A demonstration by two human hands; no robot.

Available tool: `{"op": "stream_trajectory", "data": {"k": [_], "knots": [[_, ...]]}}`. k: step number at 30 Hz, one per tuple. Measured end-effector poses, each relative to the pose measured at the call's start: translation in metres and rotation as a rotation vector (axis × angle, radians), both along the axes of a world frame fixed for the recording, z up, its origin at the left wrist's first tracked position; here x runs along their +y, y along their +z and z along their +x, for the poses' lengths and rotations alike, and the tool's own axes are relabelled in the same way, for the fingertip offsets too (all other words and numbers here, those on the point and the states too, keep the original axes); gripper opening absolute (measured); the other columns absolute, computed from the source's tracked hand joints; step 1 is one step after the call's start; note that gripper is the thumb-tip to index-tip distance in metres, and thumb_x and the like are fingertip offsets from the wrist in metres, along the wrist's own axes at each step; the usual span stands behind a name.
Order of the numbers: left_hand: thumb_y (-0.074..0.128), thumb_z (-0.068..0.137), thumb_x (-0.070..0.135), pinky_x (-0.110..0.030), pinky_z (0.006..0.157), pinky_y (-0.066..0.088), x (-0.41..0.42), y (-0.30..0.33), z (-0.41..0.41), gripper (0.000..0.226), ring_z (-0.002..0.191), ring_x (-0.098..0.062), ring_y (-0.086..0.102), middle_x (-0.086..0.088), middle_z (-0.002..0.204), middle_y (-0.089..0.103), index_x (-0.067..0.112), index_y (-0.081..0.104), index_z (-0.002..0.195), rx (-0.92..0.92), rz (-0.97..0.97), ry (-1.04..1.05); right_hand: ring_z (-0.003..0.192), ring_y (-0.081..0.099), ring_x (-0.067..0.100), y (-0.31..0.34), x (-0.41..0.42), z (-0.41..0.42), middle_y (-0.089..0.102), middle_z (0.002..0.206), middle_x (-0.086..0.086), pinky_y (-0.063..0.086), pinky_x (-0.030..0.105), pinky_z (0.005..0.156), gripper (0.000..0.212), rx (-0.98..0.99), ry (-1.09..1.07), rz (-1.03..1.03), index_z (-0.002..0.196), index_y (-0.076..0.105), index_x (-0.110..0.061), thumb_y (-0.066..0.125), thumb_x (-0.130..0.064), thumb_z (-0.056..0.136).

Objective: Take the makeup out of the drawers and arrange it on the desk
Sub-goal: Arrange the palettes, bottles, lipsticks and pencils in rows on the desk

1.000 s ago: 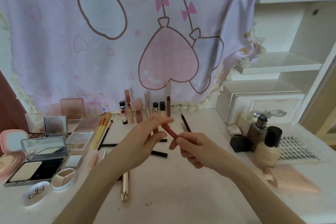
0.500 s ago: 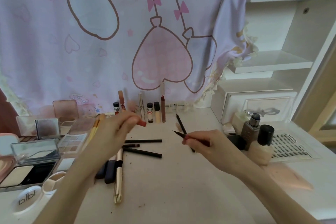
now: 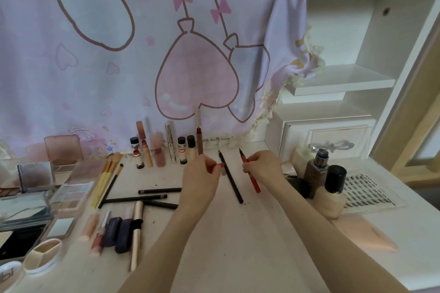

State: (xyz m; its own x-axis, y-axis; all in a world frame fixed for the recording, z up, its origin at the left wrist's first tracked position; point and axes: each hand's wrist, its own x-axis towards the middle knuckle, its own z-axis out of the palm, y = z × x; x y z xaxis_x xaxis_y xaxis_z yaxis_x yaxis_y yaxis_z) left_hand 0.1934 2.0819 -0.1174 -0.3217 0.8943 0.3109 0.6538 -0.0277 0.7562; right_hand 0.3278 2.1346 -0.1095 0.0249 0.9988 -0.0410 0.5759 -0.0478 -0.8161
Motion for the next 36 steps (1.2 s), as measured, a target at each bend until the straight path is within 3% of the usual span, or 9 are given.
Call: {"op": "stream_trajectory", "data": {"k": [5, 14, 18, 22, 26, 30, 32, 34, 36], "knots": [[0.059, 0.088, 0.022, -0.031, 0.073, 0.047, 0.029, -0.011, 0.023, 0.012, 0.083, -0.017, 0.051, 0.002, 0.078, 0.055, 0.013, 0.053, 0.082, 0.13, -0.022, -0.023, 0.072, 0.058, 0.02, -0.007, 0.023, -0.003, 0.068, 0.09, 0.013, 0.038, 0.02, 0.048, 0.018, -0.059, 0.007, -0.085, 0.093, 0.066, 0.001, 0.061, -0.013, 0.084], [0.051, 0.092, 0.026, -0.028, 0.077, 0.037, 0.052, -0.026, 0.031, 0.014, 0.089, -0.019, 0.044, -0.002, 0.088, 0.056, 0.013, 0.051, 0.087, 0.417, 0.014, -0.048, 0.075, 0.058, 0.021, -0.013, 0.048, -0.002, 0.067, 0.087, 0.012, 0.041, 0.02, 0.052, 0.017, -0.086, 0.042, -0.111, 0.093, 0.069, 0.0, 0.06, -0.013, 0.085], [0.048, 0.093, 0.031, -0.026, 0.08, 0.032, 0.057, -0.029, 0.026, 0.023, 0.094, -0.018, 0.043, -0.001, 0.094, 0.06, 0.016, 0.066, 0.095, 0.507, 0.023, -0.06, 0.088, 0.066, 0.032, -0.014, 0.05, -0.003, 0.07, 0.091, 0.019, 0.055, 0.038, 0.081, 0.022, 0.014, 0.025, -0.111, 0.095, 0.069, 0.005, 0.053, -0.005, 0.085], [0.044, 0.095, 0.026, -0.027, 0.07, 0.017, 0.055, -0.03, 0.022, 0.027, 0.096, -0.016, 0.038, 0.004, 0.095, 0.062, 0.022, 0.07, 0.097, 0.564, -0.004, -0.114, 0.086, 0.067, 0.037, -0.018, 0.049, -0.005, 0.069, 0.091, 0.026, 0.055, 0.047, 0.081, 0.027, 0.14, -0.011, -0.122, 0.099, 0.065, 0.012, 0.044, 0.0, 0.087], [0.043, 0.094, 0.023, -0.027, 0.077, 0.025, 0.05, -0.027, 0.016, 0.027, 0.097, -0.015, 0.037, 0.007, 0.099, 0.066, 0.022, 0.069, 0.1, 0.536, 0.001, -0.18, 0.076, 0.068, 0.028, -0.018, 0.047, -0.004, 0.07, 0.091, 0.02, 0.057, 0.037, 0.079, 0.024, 0.264, -0.014, -0.18, 0.091, 0.065, 0.003, 0.041, -0.001, 0.091], [0.045, 0.094, 0.019, -0.024, 0.09, 0.032, 0.039, -0.018, 0.002, 0.027, 0.107, -0.017, 0.045, 0.001, 0.113, 0.061, 0.02, 0.061, 0.115, 0.455, 0.037, -0.247, 0.081, 0.066, 0.022, -0.018, 0.038, -0.004, 0.068, 0.095, 0.014, 0.055, 0.034, 0.082, 0.027, 0.31, 0.02, -0.176, 0.107, 0.062, -0.002, 0.04, -0.007, 0.094], [0.045, 0.095, 0.02, -0.021, 0.094, 0.031, 0.028, -0.013, -0.011, 0.031, 0.112, -0.015, 0.046, 0.0, 0.121, 0.056, 0.018, 0.055, 0.124, 0.445, 0.016, -0.278, 0.083, 0.065, 0.02, -0.018, 0.03, -0.005, 0.068, 0.096, 0.01, 0.054, 0.032, 0.081, 0.024, 0.244, 0.041, -0.098, 0.098, 0.064, -0.008, 0.041, -0.011, 0.094], [0.045, 0.095, 0.021, -0.02, 0.095, 0.032, 0.015, -0.009, -0.028, 0.033, 0.115, -0.013, 0.046, 0.002, 0.125, 0.053, 0.02, 0.051, 0.128, 0.468, -0.016, -0.276, 0.073, 0.059, 0.011, -0.017, 0.016, -0.009, 0.066, 0.09, 0.004, 0.048, 0.014, 0.063, 0.022, 0.119, 0.069, 0.036, 0.089, 0.063, -0.015, 0.042, -0.015, 0.095], [0.044, 0.096, 0.02, -0.023, 0.098, 0.032, 0.002, -0.005, -0.049, 0.032, 0.117, -0.012, 0.046, 0.003, 0.126, 0.053, 0.02, 0.052, 0.127, 0.497, -0.051, -0.246, 0.072, 0.054, 0.007, -0.018, 0.001, -0.017, 0.063, 0.091, -0.003, 0.037, 0.007, 0.057, 0.022, -0.016, 0.131, 0.174, 0.1, 0.065, -0.015, 0.044, -0.019, 0.096]]}}
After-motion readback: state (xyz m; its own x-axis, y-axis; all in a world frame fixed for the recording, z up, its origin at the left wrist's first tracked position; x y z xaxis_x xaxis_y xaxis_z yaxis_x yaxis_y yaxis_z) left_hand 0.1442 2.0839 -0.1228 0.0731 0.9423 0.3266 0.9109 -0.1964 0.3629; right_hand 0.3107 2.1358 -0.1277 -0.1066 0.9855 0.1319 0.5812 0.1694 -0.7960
